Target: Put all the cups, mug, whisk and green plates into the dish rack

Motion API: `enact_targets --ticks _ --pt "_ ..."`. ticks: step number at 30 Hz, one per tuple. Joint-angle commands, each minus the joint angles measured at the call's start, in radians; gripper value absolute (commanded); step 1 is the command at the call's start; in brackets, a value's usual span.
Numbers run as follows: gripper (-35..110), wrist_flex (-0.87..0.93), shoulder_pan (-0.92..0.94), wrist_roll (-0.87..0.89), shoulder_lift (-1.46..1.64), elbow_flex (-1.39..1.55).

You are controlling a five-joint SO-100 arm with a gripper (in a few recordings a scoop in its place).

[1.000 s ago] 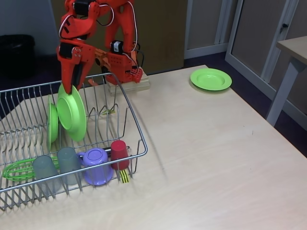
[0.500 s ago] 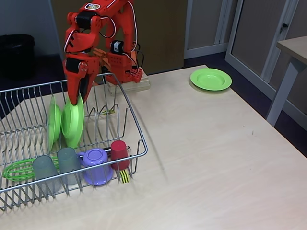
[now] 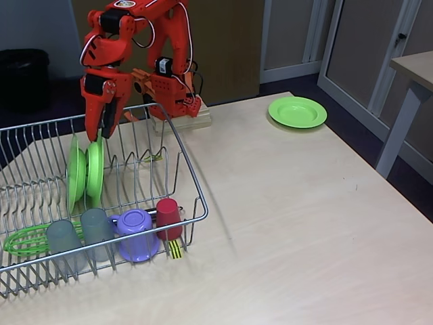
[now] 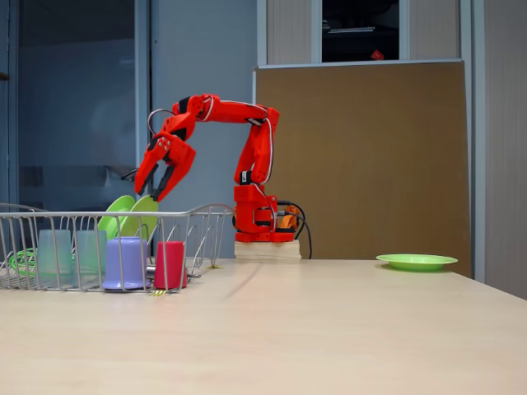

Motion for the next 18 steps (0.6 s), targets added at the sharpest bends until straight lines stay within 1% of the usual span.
enact_targets --ticks 1,4,9,14,18 --pt "12 0.094 0.003 -0.041 0.017 -0.124" --pt "12 0.150 -0.020 -0.046 0.031 -0.179" --pt "12 0.183 -0.091 -0.009 0.092 -0.169" --pt "12 0.229 -0.293 0.091 0.190 -0.140" --pt "8 0.242 -0.518 0.259 0.238 -0.072"
